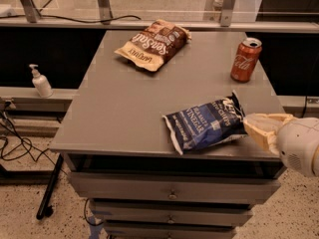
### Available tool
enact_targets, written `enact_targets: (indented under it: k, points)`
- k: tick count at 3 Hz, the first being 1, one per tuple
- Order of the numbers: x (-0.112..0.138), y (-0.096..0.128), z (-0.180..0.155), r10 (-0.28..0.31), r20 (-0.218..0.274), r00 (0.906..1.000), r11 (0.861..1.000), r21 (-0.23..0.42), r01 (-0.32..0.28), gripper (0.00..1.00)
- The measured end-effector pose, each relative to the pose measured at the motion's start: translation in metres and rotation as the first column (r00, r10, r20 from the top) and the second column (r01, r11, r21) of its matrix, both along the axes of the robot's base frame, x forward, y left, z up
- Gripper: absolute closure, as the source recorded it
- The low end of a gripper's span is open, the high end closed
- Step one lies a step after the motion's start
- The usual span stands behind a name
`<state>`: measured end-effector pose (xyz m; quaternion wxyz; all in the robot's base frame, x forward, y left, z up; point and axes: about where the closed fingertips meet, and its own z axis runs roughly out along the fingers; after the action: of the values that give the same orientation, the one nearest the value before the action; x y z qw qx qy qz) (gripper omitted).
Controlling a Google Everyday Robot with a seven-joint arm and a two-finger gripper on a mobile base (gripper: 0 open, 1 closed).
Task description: Move blue chip bag near coke can
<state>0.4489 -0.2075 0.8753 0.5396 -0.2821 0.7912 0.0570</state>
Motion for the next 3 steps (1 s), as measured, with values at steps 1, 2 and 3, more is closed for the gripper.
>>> enact_targets:
  k: [1, 2, 3]
  points:
    - [0.023, -0.016, 0.001, -0.046, 0.036, 0.9983, 0.999, -0.026, 0.047, 1.00]
    - [0.057, -0.049, 0.013, -0.122, 0.109, 0.9864, 0.988, -0.076, 0.131, 1.00]
    - [0.076, -0.080, 0.029, -0.188, 0.179, 0.9656, 0.968, -0.131, 0.213, 1.00]
